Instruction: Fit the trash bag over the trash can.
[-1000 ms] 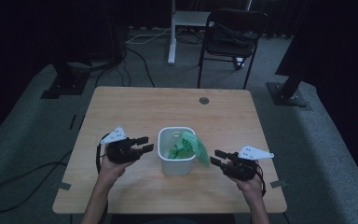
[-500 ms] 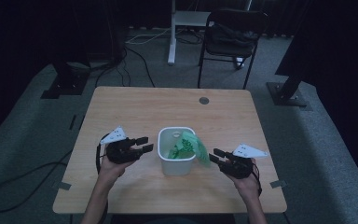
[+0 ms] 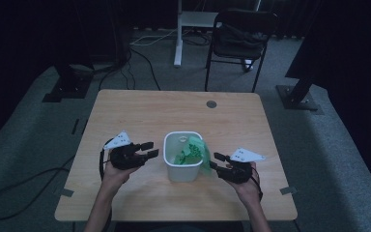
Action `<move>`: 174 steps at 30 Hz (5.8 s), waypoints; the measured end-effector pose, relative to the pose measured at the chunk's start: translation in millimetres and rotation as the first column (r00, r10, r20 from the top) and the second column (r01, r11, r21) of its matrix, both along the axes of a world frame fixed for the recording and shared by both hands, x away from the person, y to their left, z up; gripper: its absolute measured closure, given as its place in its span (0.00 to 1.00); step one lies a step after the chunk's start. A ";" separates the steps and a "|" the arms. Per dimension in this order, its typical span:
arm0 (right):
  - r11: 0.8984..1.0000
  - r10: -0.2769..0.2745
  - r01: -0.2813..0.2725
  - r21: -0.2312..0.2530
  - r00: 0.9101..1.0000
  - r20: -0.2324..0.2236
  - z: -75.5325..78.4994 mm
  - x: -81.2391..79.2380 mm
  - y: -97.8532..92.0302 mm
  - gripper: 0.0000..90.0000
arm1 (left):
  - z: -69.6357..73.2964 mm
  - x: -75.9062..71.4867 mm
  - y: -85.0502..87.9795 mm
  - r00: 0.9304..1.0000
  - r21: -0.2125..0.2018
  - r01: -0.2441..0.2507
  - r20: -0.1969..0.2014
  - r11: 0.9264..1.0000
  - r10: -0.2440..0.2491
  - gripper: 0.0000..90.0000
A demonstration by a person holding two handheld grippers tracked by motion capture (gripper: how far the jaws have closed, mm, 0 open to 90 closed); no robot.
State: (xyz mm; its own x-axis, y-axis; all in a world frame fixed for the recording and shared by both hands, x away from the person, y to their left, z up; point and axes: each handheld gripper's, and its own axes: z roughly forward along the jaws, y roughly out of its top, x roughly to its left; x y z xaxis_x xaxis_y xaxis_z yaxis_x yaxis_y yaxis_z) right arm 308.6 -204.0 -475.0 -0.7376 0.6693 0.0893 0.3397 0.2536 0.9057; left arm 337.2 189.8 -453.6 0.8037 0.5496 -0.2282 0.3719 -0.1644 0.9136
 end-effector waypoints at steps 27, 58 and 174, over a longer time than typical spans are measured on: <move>0.997 -0.037 0.037 0.068 0.999 0.011 27.8 -0.4 -31.8 1.00 | 3.5 -1.1 2.2 1.000 0.000 -0.005 0.008 1.000 0.005 0.62; 0.993 0.120 -0.120 0.012 0.993 0.002 46.7 6.4 7.6 1.00 | 12.1 -6.1 -0.9 0.999 -0.004 0.002 0.034 1.000 -0.002 0.61; 0.966 0.233 -0.240 0.091 0.969 0.080 96.5 18.3 34.3 0.84 | 51.7 -10.8 -67.3 0.974 0.136 0.058 0.211 0.989 -0.086 1.00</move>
